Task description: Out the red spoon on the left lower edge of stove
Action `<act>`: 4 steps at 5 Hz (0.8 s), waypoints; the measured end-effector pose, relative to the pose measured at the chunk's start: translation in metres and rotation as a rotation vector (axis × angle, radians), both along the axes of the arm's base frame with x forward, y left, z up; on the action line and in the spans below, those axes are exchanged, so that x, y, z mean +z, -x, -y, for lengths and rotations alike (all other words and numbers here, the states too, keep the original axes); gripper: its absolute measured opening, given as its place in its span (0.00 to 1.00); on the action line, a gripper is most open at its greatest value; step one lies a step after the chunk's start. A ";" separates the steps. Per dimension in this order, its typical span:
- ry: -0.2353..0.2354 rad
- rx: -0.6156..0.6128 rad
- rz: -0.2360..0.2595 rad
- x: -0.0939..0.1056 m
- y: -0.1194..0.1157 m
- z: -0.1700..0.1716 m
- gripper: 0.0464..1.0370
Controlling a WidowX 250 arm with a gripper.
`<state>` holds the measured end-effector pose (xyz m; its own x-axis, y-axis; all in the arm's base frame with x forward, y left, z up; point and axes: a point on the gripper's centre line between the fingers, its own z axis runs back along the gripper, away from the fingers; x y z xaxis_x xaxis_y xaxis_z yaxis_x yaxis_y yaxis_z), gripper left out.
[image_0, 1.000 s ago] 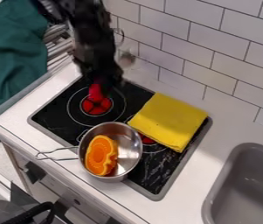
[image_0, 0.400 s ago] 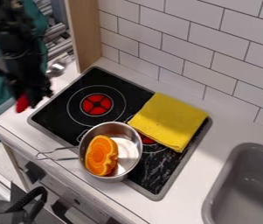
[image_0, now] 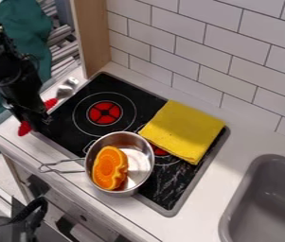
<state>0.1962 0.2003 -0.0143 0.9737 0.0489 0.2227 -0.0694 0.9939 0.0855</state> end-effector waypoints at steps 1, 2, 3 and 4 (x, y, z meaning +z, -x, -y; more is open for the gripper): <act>0.025 -0.036 0.033 -0.012 -0.004 0.001 0.34; 0.028 -0.027 -0.006 -0.023 -0.005 -0.002 0.34; 0.016 -0.017 -0.040 -0.029 -0.010 -0.007 0.34; 0.011 -0.033 -0.046 -0.030 -0.012 -0.008 0.39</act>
